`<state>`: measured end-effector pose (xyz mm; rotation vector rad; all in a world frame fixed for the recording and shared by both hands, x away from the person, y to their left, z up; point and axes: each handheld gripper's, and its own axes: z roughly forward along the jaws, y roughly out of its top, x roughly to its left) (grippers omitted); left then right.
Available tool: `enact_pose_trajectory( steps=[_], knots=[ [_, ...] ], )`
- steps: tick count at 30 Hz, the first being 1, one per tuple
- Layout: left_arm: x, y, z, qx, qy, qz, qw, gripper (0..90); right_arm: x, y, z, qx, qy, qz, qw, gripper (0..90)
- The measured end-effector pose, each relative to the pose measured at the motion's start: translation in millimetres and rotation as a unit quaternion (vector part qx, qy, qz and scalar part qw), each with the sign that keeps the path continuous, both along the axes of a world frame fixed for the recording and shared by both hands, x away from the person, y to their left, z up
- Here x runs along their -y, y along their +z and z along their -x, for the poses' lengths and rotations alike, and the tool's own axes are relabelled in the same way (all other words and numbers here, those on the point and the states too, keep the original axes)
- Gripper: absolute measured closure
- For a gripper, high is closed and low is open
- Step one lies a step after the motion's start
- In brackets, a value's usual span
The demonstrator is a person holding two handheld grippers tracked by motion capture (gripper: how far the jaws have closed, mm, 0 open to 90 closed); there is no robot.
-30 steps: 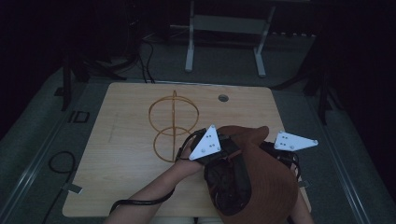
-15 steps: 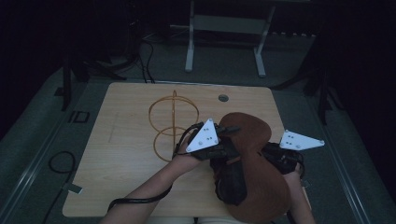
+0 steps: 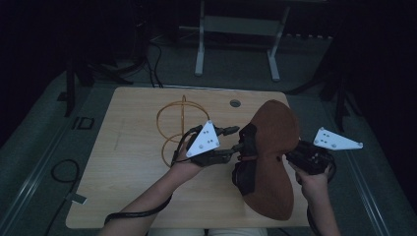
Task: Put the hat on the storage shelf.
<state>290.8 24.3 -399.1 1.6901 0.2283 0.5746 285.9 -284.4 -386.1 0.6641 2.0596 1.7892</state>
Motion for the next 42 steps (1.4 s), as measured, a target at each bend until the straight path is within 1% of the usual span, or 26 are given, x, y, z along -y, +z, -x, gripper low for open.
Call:
enact_pose_trajectory(
  steps=[3,4,6,7,9,10,11,12,16,18,19,20,21,22,25,29,31,36,37,40,42],
  knots=[
    [-7.9,-0.6,3.5,-0.004,0.005,-0.004,1.0000,51.4,2.5,7.1,-3.3,0.005,-0.012,-0.007,0.9999,88.6],
    [-11.7,-1.4,5.1,-0.010,0.003,-0.005,0.9999,51.2,2.9,9.0,-4.6,0.004,-0.015,-0.009,0.9998,88.6],
    [-16.6,-2.8,7.4,-0.017,0.010,-0.010,0.9997,50.7,3.8,14.7,-9.2,0.007,-0.023,-0.012,0.9996,88.6],
    [-20.4,-4.4,8.6,-0.025,0.009,-0.011,0.9996,49.5,3.8,16.5,-10.7,0.007,-0.024,-0.013,0.9996,88.6],
    [-26.5,-7.5,11.1,-0.033,0.018,-0.016,0.9992,49.5,3.6,21.8,-15.7,0.007,-0.028,-0.018,0.9994,88.5],
    [-30.2,-9.5,12.3,-0.035,0.017,-0.018,0.9991,49.4,3.4,23.9,-17.8,0.009,-0.031,-0.018,0.9993,88.6],
    [-30.2,-9.5,12.3,-0.035,0.017,-0.018,0.9991,49.4,3.4,23.9,-17.8,0.009,-0.031,-0.018,0.9993,88.6],
    [-37.2,-14.1,15.4,-0.043,0.024,-0.022,0.9985,49.3,2.6,28.2,-21.9,0.012,-0.036,-0.019,0.9991,88.5],
    [-51.6,-24.6,20.6,-0.056,0.032,-0.028,0.9975,49.3,0.9,33.4,-29.2,0.011,-0.043,-0.020,0.9988,88.6],
    [-59.8,-31.5,23.9,-0.062,0.040,-0.035,0.9966,49.3,-0.2,35.3,-32.8,0.010,-0.046,-0.021,0.9987,88.6],
    [-59.8,-31.5,23.9,-0.062,0.040,-0.035,0.9966,49.4,-0.2,35.3,-32.8,0.010,-0.046,-0.021,0.9987,88.6],
    [-63.5,-34.8,25.2,-0.066,0.044,-0.035,0.9963,49.4,-1.3,36.5,-35.2,0.009,-0.046,-0.022,0.9986,88.5],
    [-71.4,-40.8,27.5,-0.070,0.054,-0.038,0.9953,49.4,-2.3,37.1,-36.9,0.009,-0.050,-0.022,0.9985,88.5],
    [-75.6,-43.6,28.2,-0.073,0.057,-0.039,0.9949,49.5,-4.8,38.3,-40.3,0.009,-0.050,-0.022,0.9985,88.5],
    [-88.5,-51.9,30.4,-0.084,0.064,-0.030,0.9939,49.6,-9.7,39.6,-46.6,0.007,-0.051,-0.022,0.9984,88.5],
    [-104.2,-63.4,34.0,-0.098,0.083,-0.028,0.9914,49.8,-17.8,41.5,-55.0,0.004,-0.051,-0.022,0.9985,88.5],
    [-111.6,-70.1,36.2,-0.107,0.087,-0.023,0.9903,49.8,-22.4,42.7,-59.0,0.001,-0.050,-0.022,0.9985,88.5],
    [-127.1,-88.7,42.4,-0.119,0.104,-0.031,0.9870,49.8,-34.3,45.9,-70.3,-0.002,-0.049,-0.020,0.9986,88.5],
    [-130.3,-92.7,43.5,-0.123,0.106,-0.028,0.9864,49.8,-36.7,47.0,-72.2,-0.003,-0.049,-0.019,0.9986,88.5],
    [-138.9,-104.6,47.2,-0.130,0.115,-0.030,0.9844,49.8,-44.4,51.0,-76.7,-0.002,-0.049,-0.017,0.9986,88.5],
    [-144.6,-112.9,50.0,-0.131,0.126,-0.038,0.9825,49.7,-49.5,53.6,-79.8,-0.003,-0.047,-0.019,0.9987,88.5]
  ],
)
